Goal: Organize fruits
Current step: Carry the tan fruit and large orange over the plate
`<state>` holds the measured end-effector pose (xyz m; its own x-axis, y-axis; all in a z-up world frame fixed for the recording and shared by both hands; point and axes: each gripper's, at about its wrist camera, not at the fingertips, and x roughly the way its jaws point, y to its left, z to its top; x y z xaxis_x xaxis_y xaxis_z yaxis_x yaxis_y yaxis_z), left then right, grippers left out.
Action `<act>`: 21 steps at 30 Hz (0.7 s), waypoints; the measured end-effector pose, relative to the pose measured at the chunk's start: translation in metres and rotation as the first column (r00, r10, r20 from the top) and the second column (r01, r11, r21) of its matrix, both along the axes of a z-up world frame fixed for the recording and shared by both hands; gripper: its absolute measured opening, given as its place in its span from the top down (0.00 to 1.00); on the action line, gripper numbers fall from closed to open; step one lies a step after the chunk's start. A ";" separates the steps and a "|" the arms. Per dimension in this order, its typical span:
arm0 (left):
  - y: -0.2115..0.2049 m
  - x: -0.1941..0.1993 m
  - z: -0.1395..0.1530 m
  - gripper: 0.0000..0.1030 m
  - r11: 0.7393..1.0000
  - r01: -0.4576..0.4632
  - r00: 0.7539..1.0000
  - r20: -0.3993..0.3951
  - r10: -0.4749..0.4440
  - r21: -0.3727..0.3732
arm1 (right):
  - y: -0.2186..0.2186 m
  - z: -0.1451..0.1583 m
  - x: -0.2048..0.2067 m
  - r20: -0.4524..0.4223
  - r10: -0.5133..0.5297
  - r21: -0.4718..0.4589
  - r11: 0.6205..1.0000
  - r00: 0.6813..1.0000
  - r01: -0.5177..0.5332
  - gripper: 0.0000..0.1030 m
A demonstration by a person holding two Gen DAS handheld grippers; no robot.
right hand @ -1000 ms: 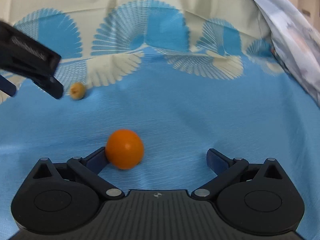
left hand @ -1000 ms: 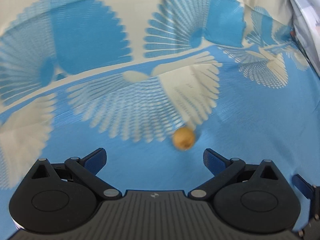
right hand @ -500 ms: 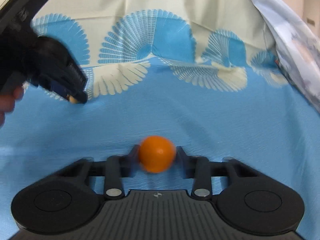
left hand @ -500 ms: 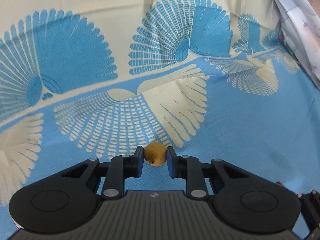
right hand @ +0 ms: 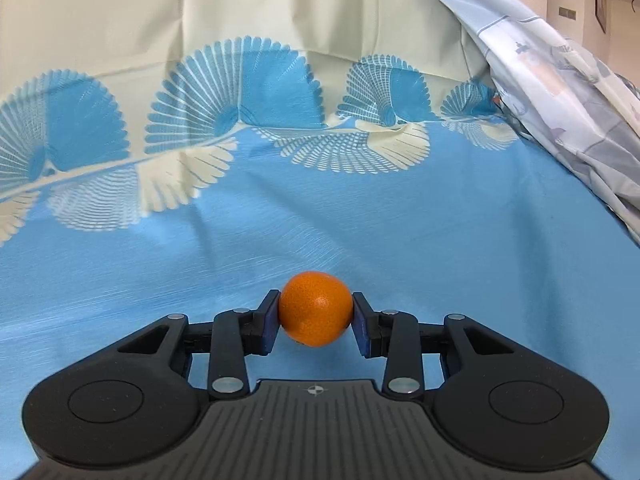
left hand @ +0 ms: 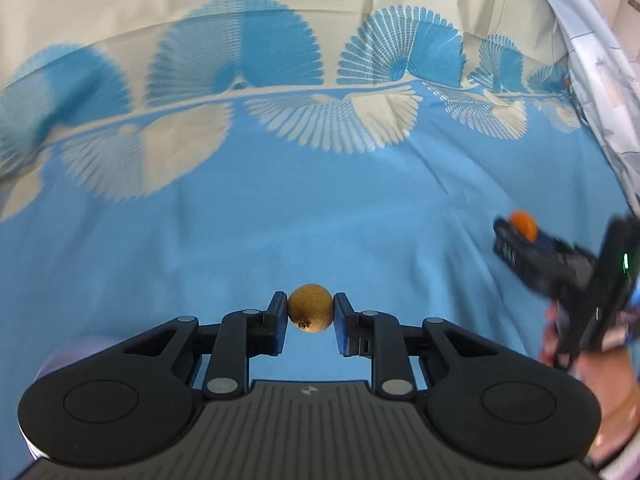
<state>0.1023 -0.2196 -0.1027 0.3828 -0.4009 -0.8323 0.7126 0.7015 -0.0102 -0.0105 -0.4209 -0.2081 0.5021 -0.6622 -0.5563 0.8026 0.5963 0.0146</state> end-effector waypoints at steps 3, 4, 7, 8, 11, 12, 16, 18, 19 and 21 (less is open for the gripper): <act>0.048 -0.029 0.020 0.74 1.000 -0.014 1.000 0.008 0.014 0.011 | 0.042 0.032 -0.020 0.036 0.089 -0.005 0.996 0.995 -0.089 0.62; 0.064 -0.037 0.025 0.74 1.000 -0.021 1.000 0.004 0.021 0.014 | 0.060 0.043 -0.029 0.041 0.124 -0.006 0.992 0.991 -0.124 0.62; 0.112 -0.059 0.041 0.74 0.999 -0.044 0.999 0.014 0.044 0.019 | 0.119 0.070 -0.056 0.043 0.246 0.005 0.969 0.968 -0.247 0.62; 0.128 -0.065 0.045 0.74 0.998 -0.058 0.998 0.022 0.057 0.017 | 0.140 0.079 -0.064 0.040 0.289 0.011 0.957 0.957 -0.290 0.62; 0.172 -0.078 0.059 0.74 0.994 -0.107 0.994 0.029 0.107 0.011 | 0.197 0.100 -0.083 0.038 0.422 0.044 0.905 0.906 -0.424 0.62; 0.187 -0.082 0.063 0.74 0.992 -0.126 0.992 0.031 0.126 0.006 | 0.215 0.108 -0.088 0.039 0.458 0.053 0.887 0.888 -0.459 0.62; 0.238 -0.098 0.078 0.74 0.981 -0.195 0.979 0.065 0.195 -0.006 | 0.275 0.129 -0.099 0.048 0.573 0.079 0.814 0.818 -0.575 0.62; 0.261 -0.105 0.085 0.74 0.974 -0.226 0.971 0.074 0.226 -0.015 | 0.301 0.138 -0.102 0.046 0.620 0.071 0.780 0.784 -0.621 0.62; 0.272 -0.109 0.088 0.74 0.970 -0.243 0.967 0.078 0.244 -0.020 | 0.313 0.142 -0.103 0.046 0.643 0.066 0.762 0.765 -0.644 0.62; 0.292 -0.117 0.094 0.74 0.963 -0.268 0.959 0.086 0.270 -0.034 | 0.335 0.150 -0.106 0.042 0.688 0.052 0.722 0.724 -0.690 0.62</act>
<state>-0.0144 0.0719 -0.0087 0.5515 -0.2903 -0.7820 0.4959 0.8679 0.0276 -0.1166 -0.0859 -0.0577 0.8174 -0.0956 -0.5681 0.1699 0.9823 0.0793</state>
